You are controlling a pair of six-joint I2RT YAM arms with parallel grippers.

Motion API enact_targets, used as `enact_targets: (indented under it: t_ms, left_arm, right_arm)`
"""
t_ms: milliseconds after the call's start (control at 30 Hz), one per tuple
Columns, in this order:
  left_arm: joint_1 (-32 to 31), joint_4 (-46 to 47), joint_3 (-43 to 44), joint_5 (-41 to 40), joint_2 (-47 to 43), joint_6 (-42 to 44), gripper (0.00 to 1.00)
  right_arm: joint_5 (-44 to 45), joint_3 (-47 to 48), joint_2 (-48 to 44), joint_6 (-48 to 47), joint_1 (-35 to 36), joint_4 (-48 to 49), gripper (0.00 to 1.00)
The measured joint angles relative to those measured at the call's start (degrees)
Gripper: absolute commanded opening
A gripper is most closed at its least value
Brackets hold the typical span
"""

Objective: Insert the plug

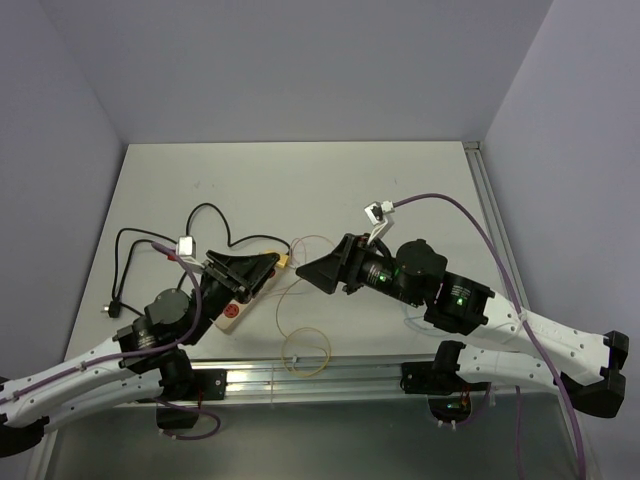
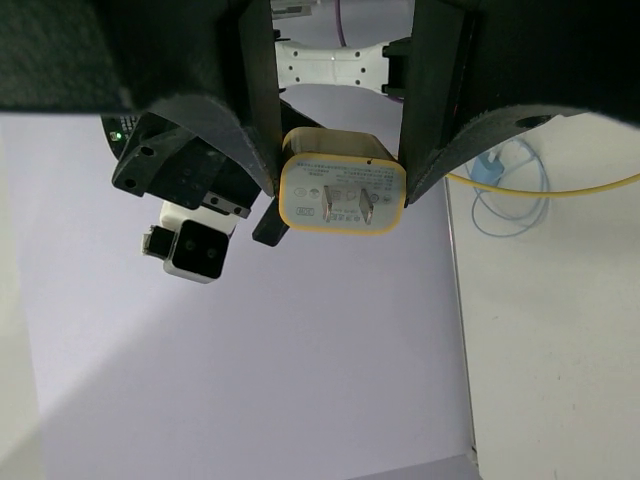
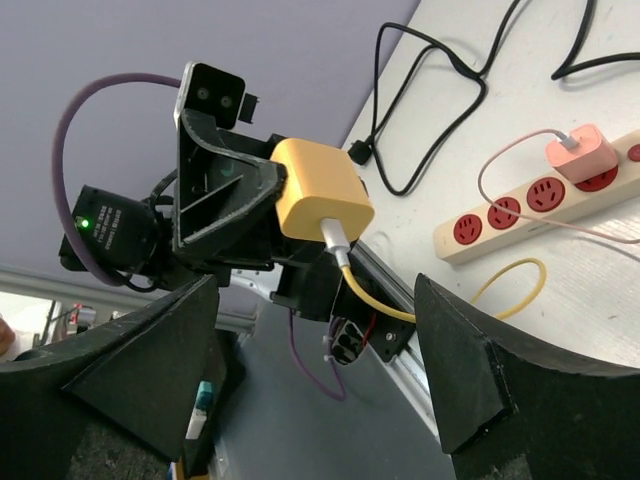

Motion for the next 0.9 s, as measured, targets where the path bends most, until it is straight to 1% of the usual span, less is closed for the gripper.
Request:
enact_targets:
  t_ms: [267,367,433,567,633,700,767,900]
  left_arm:
    - [0.0,-0.28,-0.63,0.04,-1.84,0.5,0.0]
    - [0.0,-1.38,-0.63,0.15,-2.25,-0.22,0.0]
    - [0.0,-3.69,-0.5,0.35,-2.38,-2.08,0.0]
    - [0.0,-12.09,1.53,0.74,-1.4,-8.33,0.0]
    - [0.0,-15.45,3.06,1.16,-0.63,-11.1,0.0]
    - [0.0,-17.09,3.8,1.55,-0.44,-13.27,0.0]
    - [0.0,-17.75,3.8,1.64,-0.66,-14.99,0.0]
    - [0.0,-18.75,3.8,2.05,-1.4,-17.25,0.0]
  right_arm:
    - [-1.9,1.55,0.74,-5.79,0.0,-2.32,0.85]
    - [-3.69,2.29,1.18,-11.89,0.0,-2.99,0.85]
    - [-4.61,3.17,1.73,-17.77,0.0,-4.11,0.83]
    - [-6.21,4.66,3.34,-27.85,0.0,-5.18,0.62]
    - [-7.54,5.31,4.52,-32.04,0.0,-5.18,0.62]
    - [-8.96,6.34,6.12,-35.82,0.02,-5.35,0.65]
    - [-9.6,7.67,7.8,-38.1,0.09,-5.62,0.7]
    - [-10.88,8.79,9.57,-40.85,0.35,-5.51,0.73]
